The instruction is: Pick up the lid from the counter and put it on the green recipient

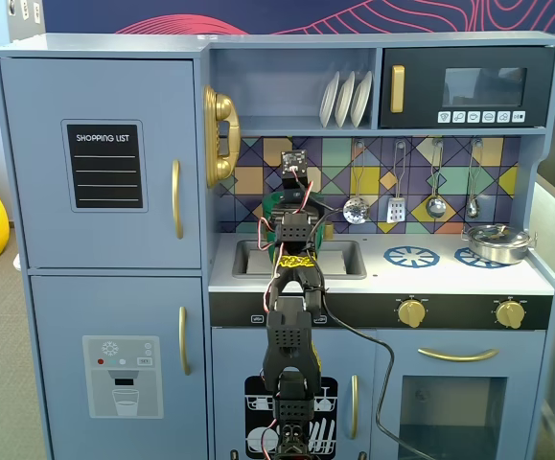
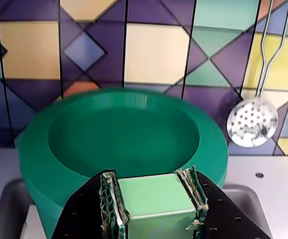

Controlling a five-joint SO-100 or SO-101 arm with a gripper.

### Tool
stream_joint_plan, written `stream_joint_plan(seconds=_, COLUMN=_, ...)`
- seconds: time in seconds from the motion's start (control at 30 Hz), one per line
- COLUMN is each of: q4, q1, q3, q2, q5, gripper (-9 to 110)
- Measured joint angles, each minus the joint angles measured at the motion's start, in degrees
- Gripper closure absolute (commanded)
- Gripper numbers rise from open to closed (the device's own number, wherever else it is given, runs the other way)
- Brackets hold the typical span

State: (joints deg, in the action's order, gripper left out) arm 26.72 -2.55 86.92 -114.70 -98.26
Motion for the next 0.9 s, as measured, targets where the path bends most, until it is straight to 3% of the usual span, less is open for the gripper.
stream_joint_plan(seconds=0.07, q4=-0.4, q1=0.0, q3=0.6, q2=-0.5, q5=0.0, gripper=101)
stream_joint_plan(seconds=0.23, q4=-3.6, q1=0.0, q3=1.3, q2=-0.6, q5=1.3, gripper=79)
stream_joint_plan(seconds=0.33, q4=-4.6, q1=0.0, q3=0.9, q2=-0.6, q5=3.2, gripper=74)
stream_joint_plan(seconds=0.6, q4=-2.0, q1=-0.8, q3=-7.5, q2=-1.7, q5=3.7, gripper=73)
stream_joint_plan(seconds=0.9, q4=8.9, q1=-12.8, q3=-8.0, q2=-13.0, q5=5.2, gripper=77)
